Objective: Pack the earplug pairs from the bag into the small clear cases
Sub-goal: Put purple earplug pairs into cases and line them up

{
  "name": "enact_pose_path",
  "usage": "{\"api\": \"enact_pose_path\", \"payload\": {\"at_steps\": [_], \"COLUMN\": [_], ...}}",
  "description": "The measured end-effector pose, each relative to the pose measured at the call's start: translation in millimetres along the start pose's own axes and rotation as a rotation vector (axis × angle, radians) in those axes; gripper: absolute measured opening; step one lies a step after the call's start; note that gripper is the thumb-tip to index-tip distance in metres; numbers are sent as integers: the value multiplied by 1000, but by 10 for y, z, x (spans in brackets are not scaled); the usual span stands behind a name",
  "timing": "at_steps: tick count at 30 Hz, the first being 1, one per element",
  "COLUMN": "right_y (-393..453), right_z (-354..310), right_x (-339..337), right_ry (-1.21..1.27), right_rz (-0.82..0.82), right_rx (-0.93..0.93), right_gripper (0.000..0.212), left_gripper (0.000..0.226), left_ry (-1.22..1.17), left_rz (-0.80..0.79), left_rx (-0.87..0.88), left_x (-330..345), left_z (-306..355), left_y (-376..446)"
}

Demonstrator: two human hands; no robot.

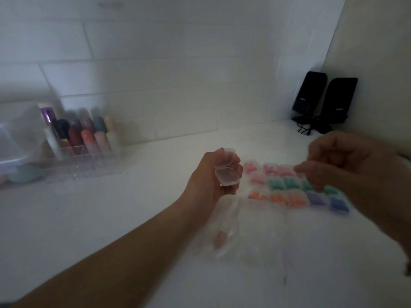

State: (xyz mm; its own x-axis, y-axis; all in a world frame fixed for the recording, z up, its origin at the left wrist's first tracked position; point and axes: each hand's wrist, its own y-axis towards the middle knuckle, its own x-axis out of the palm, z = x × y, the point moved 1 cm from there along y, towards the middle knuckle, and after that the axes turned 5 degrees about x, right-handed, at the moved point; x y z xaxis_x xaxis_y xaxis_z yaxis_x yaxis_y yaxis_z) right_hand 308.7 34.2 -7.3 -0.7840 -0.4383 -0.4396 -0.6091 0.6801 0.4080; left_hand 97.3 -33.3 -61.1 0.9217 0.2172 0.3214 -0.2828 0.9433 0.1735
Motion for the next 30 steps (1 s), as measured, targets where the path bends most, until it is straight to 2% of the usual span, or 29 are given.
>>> {"api": "enact_pose_path", "payload": {"at_steps": [2, 4, 6, 11, 15, 21, 25, 27, 30], "right_y": [13, -8, -42, -70, -53, -60, -68, -61, -58], "right_z": [-30, -71, -98, -119, -90, -87, -204, -239, -204], "right_x": [245, 437, 540, 702, 751, 766, 587, 387, 105], "right_ry": [41, 2, -69, -457, -488, -487, -263, -190, -357], "right_rz": [57, 25, 5, 95, 59, 13, 67, 118, -23], "right_rx": [-39, -77, -135, -279, -333, -294, -281, -232, -147], "right_gripper": [21, 10, 13, 6, 9, 7, 15, 9, 11], "left_gripper": [31, 34, 37, 38, 36, 33, 26, 23, 43], "left_ry": [-15, -40, -24, 44, 29, -8, -98, -138, -194], "left_rz": [-76, -143, -186, -250, -272, -282, -237, -207, -155], "left_rx": [49, 72, 87, 122, 138, 136, 123, 106, 91], "left_x": [58, 111, 131, 167, 155, 138, 123, 100, 60], "left_z": [15, 34, 49, 54, 33, -10, 0, 9, 19], "left_y": [-30, -69, -92, -137, -154, -140, -108, -83, -64]}}
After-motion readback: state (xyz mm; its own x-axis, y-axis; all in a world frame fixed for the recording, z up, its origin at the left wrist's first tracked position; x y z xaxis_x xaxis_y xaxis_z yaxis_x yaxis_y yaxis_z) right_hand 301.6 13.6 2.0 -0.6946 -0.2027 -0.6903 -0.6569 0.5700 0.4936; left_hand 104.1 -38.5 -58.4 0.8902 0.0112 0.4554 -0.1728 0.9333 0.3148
